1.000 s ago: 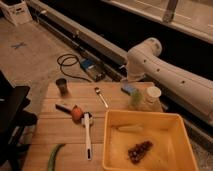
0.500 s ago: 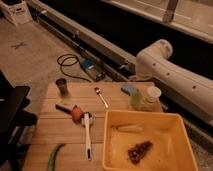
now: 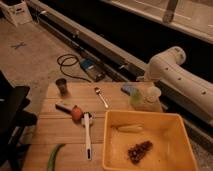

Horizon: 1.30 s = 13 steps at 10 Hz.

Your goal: Place towel in plastic cup

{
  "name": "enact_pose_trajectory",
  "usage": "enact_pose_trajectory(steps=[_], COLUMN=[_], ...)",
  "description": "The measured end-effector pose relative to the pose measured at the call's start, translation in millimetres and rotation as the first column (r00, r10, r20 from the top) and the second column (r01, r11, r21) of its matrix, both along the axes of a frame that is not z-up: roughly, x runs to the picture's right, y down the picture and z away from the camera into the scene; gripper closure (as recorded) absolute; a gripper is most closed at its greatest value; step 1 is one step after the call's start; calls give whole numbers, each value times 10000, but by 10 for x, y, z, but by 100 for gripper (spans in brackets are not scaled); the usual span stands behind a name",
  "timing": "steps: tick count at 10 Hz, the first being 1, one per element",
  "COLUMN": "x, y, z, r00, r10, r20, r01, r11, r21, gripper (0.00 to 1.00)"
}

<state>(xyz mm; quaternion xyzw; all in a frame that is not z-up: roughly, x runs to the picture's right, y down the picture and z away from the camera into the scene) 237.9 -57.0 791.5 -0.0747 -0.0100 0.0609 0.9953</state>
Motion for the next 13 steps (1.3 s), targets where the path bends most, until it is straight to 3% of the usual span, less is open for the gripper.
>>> enact_pose_trajectory(steps=[3, 6, 9, 10, 13], x=[-265, -314, -266, -225, -177], y=[30, 146, 326, 388, 609], z=[119, 263, 462, 509, 618], r00=[9992, 9973, 9927, 9910, 9853], r10=[-56, 73, 591, 780, 1280], r20=[390, 733, 1047, 1087, 1132], r01=[57, -53, -506, -668, -1076], r11=[10000, 9996, 9954, 9924, 9793], r21=[-28, -273, -819, -1035, -1713], gripper=[100, 100, 100, 97, 68])
